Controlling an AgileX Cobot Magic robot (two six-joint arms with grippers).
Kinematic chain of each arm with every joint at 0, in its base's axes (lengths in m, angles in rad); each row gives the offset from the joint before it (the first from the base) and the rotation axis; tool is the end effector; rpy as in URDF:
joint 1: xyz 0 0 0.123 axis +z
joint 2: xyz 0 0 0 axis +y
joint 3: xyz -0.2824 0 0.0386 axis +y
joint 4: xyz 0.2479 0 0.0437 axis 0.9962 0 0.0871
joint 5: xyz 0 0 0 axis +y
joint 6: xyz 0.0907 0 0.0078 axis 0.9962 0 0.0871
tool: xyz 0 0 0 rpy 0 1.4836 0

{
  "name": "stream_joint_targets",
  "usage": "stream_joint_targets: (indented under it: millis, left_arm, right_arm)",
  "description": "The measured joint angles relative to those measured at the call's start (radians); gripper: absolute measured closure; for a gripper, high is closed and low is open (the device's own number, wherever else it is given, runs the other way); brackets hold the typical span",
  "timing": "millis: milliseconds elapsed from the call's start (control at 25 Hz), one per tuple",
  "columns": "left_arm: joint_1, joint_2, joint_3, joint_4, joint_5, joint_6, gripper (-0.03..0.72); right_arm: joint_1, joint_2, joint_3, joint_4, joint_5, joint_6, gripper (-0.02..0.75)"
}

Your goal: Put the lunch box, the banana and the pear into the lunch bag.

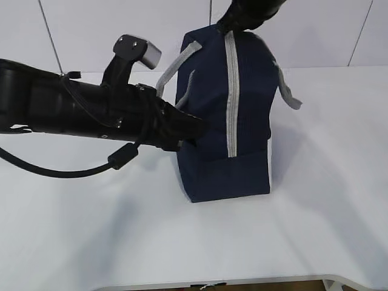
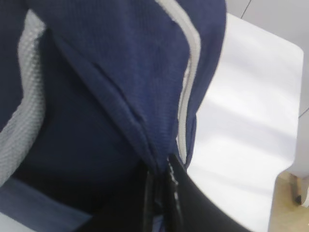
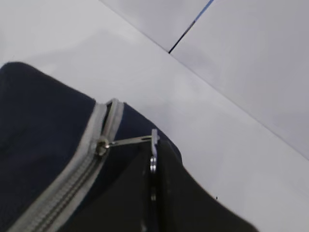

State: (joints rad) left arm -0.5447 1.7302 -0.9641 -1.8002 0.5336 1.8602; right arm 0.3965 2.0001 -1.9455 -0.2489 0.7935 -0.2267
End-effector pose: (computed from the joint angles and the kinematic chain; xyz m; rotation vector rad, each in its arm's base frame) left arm 0.2840 -0.2249 0.2143 0.9032 1.9551 -0.8539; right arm 0.4382 0.1661 0.3329 -0.8163 2.1617 -0.2077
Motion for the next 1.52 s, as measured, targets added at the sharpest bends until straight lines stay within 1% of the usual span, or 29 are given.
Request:
stream_joint_targets:
  millis: [160,280,400,600,720,840,1080,1320,1520]
  left_arm:
    - [0.01,0.0,0.0,0.004,-0.049,0.0,0.699]
    - [0.032,0.0,0.0,0.004,-0.084,0.0,0.699]
    - [0.07,0.0,0.0,0.004,-0.095,0.0,0.699]
    - [0.137,0.0,0.0,0.004,-0.096,0.0,0.699]
    - [0.176,0.0,0.0,0.004,-0.096,0.0,0.699]
    - [0.205,0.0,0.0,0.004,-0.096,0.0,0.699]
    - [0.24,0.0,0.0,0.004,-0.094,0.0,0.699]
    - [0.263,0.0,0.0,0.004,-0.094,0.0,0.699]
    - [0.269,0.0,0.0,0.005,-0.073,0.0,0.699]
  right_arm:
    - [0.0,-0.013,0.0,-0.002,0.092,-0.008,0.72]
    - [0.0,-0.035,0.0,-0.004,0.19,-0.045,0.72]
    - [0.0,-0.06,0.0,0.018,0.282,-0.096,0.72]
    - [0.0,-0.128,0.0,0.102,0.382,-0.183,0.72]
    - [0.0,-0.174,0.0,0.126,0.437,-0.2,0.72]
    - [0.0,-0.202,0.0,0.174,0.465,-0.203,0.72]
    - [0.0,-0.254,0.066,0.328,0.469,-0.189,0.72]
    - [0.0,-0.317,0.219,0.369,0.455,-0.087,0.72]
    - [0.0,-0.397,0.281,0.429,0.442,-0.059,0.72]
